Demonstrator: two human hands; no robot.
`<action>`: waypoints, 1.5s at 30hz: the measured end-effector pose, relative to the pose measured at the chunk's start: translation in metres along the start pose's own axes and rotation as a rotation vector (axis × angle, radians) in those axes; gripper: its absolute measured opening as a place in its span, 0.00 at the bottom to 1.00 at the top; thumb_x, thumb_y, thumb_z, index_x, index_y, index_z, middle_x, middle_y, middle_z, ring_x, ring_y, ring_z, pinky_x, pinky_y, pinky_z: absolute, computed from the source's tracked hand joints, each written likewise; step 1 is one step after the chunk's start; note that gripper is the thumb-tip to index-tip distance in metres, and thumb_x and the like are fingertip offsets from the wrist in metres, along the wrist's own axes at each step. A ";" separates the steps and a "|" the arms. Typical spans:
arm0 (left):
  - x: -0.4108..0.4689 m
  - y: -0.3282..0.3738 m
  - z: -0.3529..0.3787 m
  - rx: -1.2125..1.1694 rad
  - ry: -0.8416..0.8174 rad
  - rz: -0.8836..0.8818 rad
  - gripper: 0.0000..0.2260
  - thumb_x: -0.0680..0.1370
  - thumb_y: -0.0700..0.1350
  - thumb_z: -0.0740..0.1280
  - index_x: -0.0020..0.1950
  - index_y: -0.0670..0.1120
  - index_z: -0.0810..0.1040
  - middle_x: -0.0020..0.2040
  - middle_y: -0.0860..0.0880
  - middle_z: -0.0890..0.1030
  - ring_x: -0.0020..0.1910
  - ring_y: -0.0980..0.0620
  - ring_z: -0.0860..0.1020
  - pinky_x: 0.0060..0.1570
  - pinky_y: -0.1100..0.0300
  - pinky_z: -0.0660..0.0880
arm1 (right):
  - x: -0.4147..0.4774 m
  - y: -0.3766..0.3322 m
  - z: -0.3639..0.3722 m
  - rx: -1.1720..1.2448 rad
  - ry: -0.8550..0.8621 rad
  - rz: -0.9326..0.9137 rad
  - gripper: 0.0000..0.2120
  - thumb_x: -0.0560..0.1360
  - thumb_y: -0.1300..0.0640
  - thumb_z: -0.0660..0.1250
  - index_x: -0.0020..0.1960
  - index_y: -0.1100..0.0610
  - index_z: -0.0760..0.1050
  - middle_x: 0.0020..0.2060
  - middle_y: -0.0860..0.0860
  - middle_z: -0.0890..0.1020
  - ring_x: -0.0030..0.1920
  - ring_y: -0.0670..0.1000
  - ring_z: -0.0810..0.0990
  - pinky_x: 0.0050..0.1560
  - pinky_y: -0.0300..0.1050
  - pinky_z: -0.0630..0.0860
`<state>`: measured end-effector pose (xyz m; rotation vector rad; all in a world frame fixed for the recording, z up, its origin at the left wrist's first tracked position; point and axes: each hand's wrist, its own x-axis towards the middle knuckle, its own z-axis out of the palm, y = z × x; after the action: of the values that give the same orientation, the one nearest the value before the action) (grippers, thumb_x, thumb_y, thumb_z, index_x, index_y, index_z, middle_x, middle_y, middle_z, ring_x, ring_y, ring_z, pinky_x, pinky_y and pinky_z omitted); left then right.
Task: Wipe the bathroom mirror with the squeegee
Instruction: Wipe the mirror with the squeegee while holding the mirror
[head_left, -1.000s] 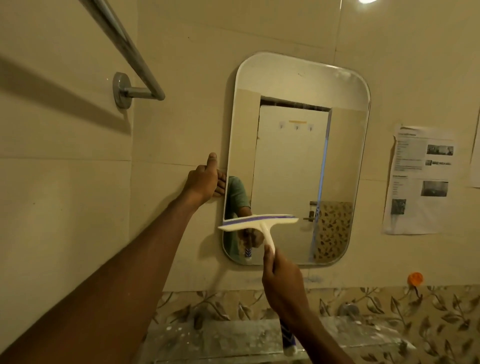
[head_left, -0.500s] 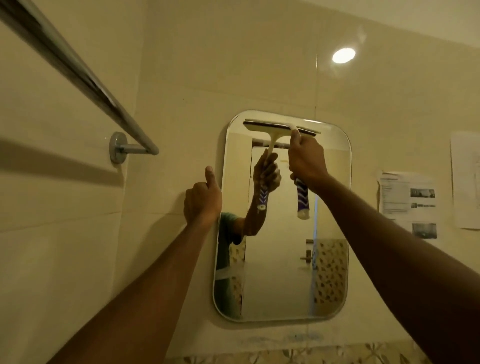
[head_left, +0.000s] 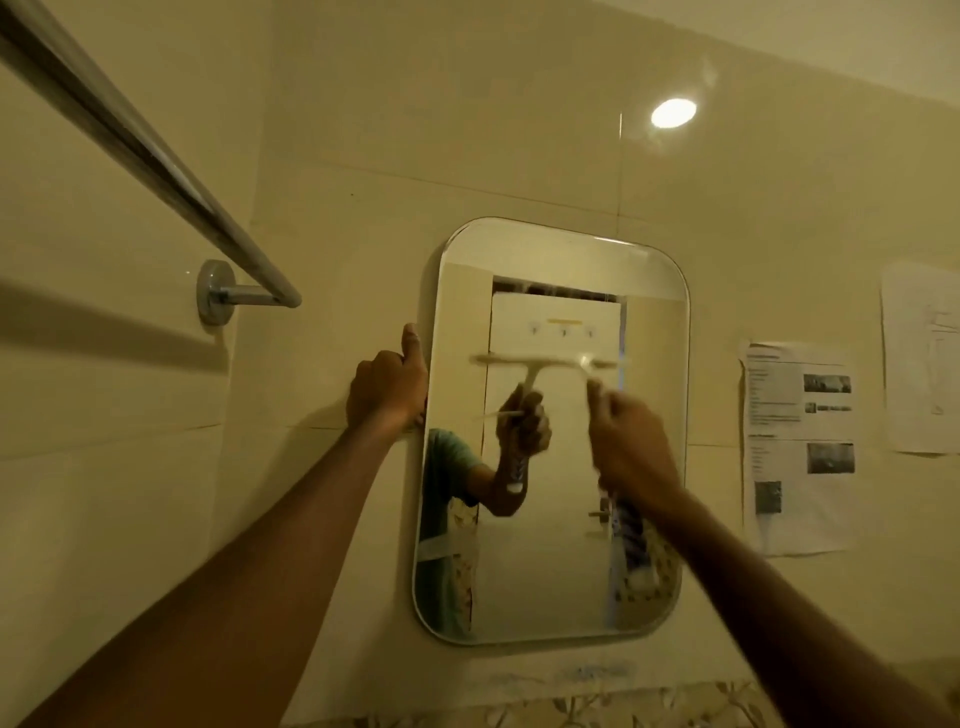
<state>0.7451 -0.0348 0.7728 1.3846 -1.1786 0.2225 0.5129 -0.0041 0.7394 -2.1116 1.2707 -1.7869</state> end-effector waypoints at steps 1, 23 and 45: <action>0.002 0.000 0.000 -0.019 0.000 -0.018 0.33 0.81 0.63 0.42 0.35 0.42 0.74 0.39 0.41 0.81 0.41 0.43 0.81 0.48 0.48 0.79 | 0.022 -0.006 -0.012 0.011 0.062 -0.017 0.21 0.83 0.46 0.51 0.37 0.55 0.69 0.29 0.52 0.73 0.25 0.48 0.72 0.25 0.42 0.73; -0.003 -0.016 0.002 -0.173 -0.092 -0.038 0.43 0.71 0.72 0.39 0.45 0.40 0.80 0.44 0.38 0.83 0.43 0.39 0.82 0.49 0.46 0.80 | -0.041 0.011 0.032 0.095 0.034 -0.045 0.18 0.83 0.49 0.52 0.36 0.50 0.69 0.26 0.46 0.71 0.23 0.42 0.69 0.24 0.39 0.72; -0.030 -0.021 -0.002 -0.228 -0.137 -0.044 0.30 0.83 0.57 0.48 0.43 0.37 0.80 0.42 0.37 0.83 0.42 0.40 0.82 0.51 0.45 0.79 | -0.070 0.014 0.069 0.071 -0.074 -0.023 0.17 0.83 0.48 0.51 0.42 0.53 0.72 0.29 0.46 0.75 0.23 0.40 0.73 0.21 0.28 0.66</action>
<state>0.7476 -0.0243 0.7378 1.2380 -1.2433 -0.0386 0.5670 0.0028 0.6564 -2.1413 1.1526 -1.7185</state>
